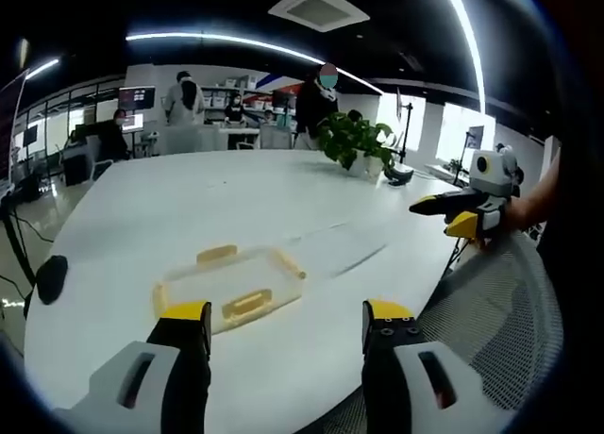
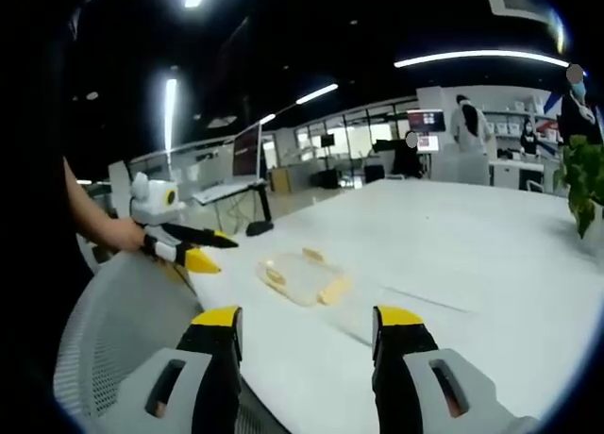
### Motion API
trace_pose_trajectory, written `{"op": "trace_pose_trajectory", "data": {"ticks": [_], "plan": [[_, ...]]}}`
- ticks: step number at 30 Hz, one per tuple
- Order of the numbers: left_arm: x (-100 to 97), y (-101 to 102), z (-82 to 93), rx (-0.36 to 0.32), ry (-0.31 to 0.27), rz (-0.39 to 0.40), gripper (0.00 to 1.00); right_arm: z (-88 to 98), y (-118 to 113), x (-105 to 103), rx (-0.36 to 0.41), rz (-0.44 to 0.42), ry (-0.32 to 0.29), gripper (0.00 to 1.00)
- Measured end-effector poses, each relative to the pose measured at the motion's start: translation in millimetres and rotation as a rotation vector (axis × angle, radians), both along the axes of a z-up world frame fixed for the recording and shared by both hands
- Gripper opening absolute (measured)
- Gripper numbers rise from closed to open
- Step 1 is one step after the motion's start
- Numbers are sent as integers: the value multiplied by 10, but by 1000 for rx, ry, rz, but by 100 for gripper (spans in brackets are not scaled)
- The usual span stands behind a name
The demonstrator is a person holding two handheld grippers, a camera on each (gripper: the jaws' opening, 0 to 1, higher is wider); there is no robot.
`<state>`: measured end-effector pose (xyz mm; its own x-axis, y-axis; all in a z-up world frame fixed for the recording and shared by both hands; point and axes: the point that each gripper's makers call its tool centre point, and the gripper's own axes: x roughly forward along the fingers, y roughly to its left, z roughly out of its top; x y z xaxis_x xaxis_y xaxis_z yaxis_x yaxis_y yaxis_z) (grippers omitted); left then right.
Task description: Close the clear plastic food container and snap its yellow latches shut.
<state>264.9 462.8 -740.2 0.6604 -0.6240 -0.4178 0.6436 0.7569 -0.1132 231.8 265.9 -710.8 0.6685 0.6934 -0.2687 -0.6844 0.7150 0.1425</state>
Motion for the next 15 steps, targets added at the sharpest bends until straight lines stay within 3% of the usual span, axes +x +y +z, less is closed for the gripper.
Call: {"op": "trace_pose_trajectory", "data": {"ticks": [5,6,9,10,11,15], "plan": [[51,6,106,-31,-14,0,70,159,-16,44,22,-3,11,51],[64,25,133,-61,-11,22,70,260,-4,49,52,-7,-18,51],[93,103,175,-75,-13,54,70,283,-13,35,52,-5,-11,52],[105,113,191,-81,-11,59,70,346,23,27,98,5,-11,54],[119,125,215,-94,-10,64,70,353,23,31,97,8,-13,56],[116,71,271,-99,-17,48,69,419,19,101,109,-10,-28,56]]}}
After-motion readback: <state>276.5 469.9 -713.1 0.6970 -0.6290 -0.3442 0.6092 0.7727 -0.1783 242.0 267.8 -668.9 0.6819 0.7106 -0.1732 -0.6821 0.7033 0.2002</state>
